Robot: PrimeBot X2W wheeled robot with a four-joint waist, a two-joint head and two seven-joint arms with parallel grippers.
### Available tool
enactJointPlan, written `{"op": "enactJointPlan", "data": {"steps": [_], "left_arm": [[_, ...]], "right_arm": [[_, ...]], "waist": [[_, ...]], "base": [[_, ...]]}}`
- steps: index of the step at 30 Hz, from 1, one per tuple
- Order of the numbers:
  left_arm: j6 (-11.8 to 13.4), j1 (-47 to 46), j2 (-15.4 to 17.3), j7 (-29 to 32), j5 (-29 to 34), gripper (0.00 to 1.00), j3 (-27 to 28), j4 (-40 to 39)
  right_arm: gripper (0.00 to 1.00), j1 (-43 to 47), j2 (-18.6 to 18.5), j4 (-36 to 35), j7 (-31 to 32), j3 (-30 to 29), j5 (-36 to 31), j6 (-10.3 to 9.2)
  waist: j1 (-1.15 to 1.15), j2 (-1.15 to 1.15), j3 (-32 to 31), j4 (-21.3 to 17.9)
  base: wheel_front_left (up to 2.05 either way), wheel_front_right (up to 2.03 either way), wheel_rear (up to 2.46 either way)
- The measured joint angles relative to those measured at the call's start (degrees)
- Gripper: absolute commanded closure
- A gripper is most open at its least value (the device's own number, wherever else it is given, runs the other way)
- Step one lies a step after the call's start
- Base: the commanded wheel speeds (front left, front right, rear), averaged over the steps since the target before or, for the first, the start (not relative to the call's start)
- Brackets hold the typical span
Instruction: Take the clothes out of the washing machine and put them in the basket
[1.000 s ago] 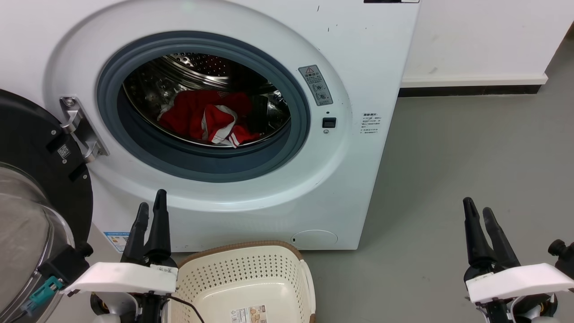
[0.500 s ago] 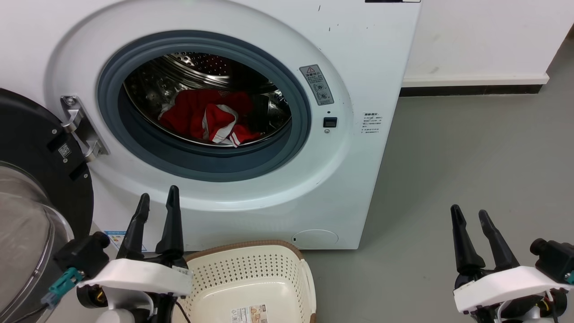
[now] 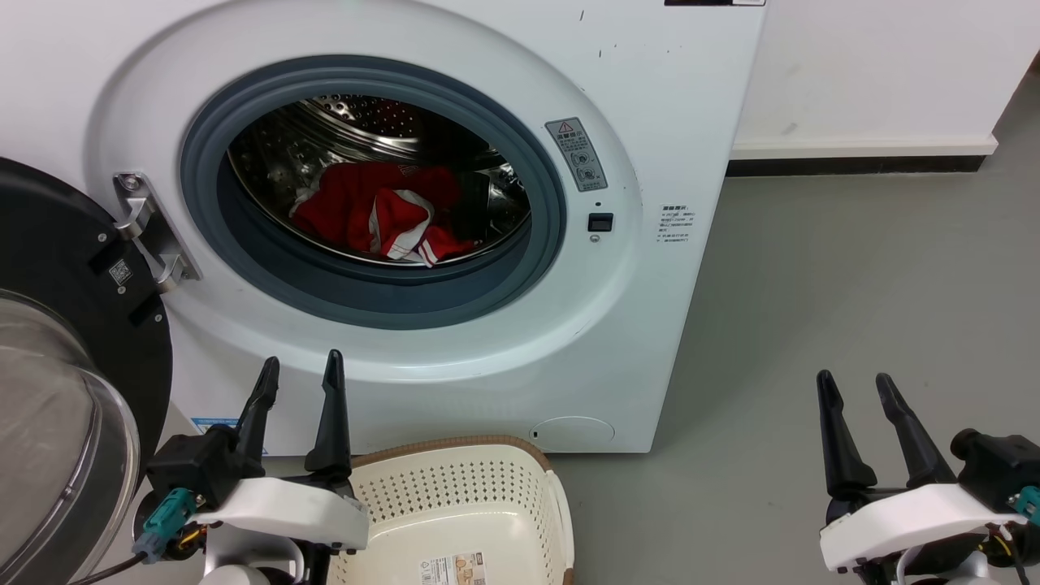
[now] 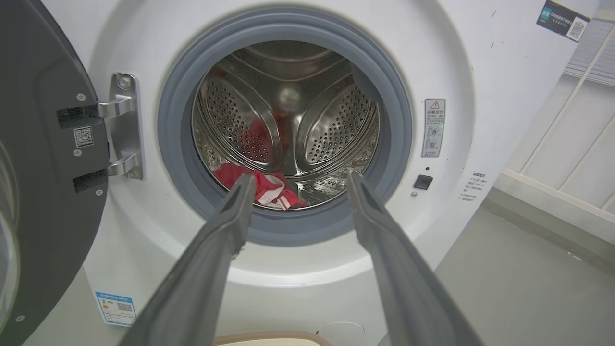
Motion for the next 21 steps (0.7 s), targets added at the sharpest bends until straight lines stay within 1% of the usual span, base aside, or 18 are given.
{"op": "enactJointPlan", "data": {"steps": [7, 13, 21], "left_arm": [[1.9, 0.0, 0.7, -1.0, 2.3, 0.00, -1.3, -0.6], [1.8, 0.2, 0.3, -1.8, 3.1, 0.00, -1.3, -1.4], [1.7, 0.7, 0.0, -2.8, 7.7, 0.00, -1.3, -1.4]], "right_arm": [[0.00, 0.8, 0.0, -0.3, -0.3, 0.6, -3.4, 0.00], [0.00, 1.0, 0.0, -0.4, -0.5, 0.6, -5.8, 0.00], [0.00, 1.2, 0.0, -0.7, -1.1, 0.9, -9.5, 0.01]], "waist": [[0.00, 0.00, -0.1, 0.2], [0.00, 0.00, -0.1, 0.4], [0.00, 0.00, -0.2, 0.5]], "base": [[0.00, 0.00, 0.00], [0.00, 0.00, 0.00], [0.00, 0.00, 0.00]]}}
